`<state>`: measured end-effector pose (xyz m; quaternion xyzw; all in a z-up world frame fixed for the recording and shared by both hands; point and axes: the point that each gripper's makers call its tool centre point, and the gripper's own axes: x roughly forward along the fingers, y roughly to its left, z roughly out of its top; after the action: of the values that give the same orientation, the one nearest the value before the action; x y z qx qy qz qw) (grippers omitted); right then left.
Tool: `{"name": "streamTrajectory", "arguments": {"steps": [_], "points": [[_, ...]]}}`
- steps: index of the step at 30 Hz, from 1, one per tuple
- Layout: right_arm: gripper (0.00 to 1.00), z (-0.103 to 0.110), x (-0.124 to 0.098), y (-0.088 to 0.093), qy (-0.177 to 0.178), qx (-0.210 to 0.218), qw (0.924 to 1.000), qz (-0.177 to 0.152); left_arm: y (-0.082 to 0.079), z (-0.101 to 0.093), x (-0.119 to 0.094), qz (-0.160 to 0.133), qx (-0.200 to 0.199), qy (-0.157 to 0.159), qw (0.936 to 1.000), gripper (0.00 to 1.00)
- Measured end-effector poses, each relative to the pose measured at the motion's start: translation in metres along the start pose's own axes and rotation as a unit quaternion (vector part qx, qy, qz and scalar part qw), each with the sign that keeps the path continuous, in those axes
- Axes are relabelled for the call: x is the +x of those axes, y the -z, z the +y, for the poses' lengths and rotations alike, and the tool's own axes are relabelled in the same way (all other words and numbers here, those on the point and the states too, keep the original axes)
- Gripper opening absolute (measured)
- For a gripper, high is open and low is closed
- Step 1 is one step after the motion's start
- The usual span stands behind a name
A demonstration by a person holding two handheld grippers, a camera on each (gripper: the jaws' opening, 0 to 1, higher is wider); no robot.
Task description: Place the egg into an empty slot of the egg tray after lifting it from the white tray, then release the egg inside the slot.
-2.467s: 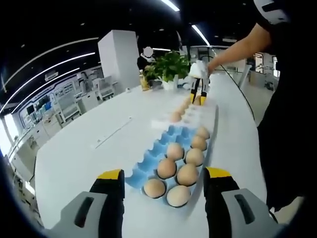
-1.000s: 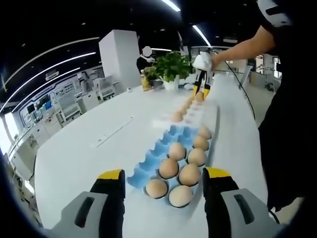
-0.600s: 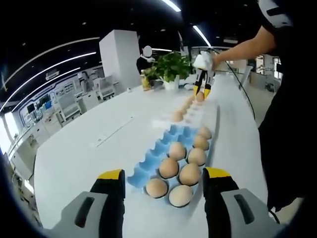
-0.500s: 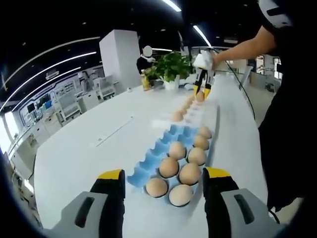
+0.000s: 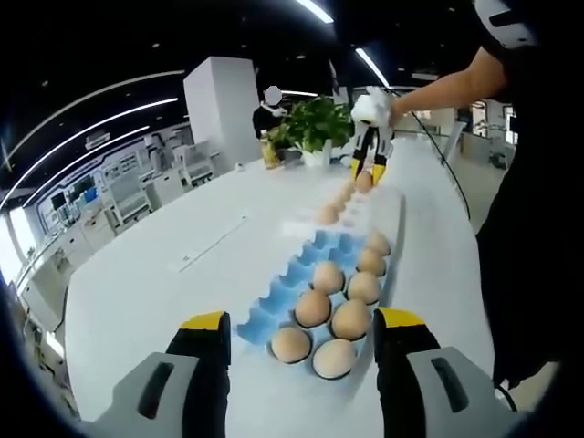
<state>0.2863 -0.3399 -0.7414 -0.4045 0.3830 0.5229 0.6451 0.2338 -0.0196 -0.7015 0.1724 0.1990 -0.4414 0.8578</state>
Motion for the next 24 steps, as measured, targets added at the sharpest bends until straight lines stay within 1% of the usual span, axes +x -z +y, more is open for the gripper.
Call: {"name": "streamTrajectory", "arguments": {"steps": [10, 17, 24], "points": [[0.23, 0.004, 0.012, -0.025, -0.014, -0.023, 0.9995, -0.015, 0.000, -0.001, -0.002, -0.001, 0.001, -0.003, 1.0000, 0.64], [0.23, 0.007, 0.022, -0.053, -0.027, -0.042, 0.9981, -0.036, -0.001, 0.000, -0.002, -0.003, 0.001, -0.004, 1.0000, 0.64], [0.23, 0.012, 0.033, -0.071, -0.041, -0.056, 0.9965, -0.046, 0.002, 0.000, -0.003, 0.001, 0.002, -0.005, 1.0000, 0.64]]}}
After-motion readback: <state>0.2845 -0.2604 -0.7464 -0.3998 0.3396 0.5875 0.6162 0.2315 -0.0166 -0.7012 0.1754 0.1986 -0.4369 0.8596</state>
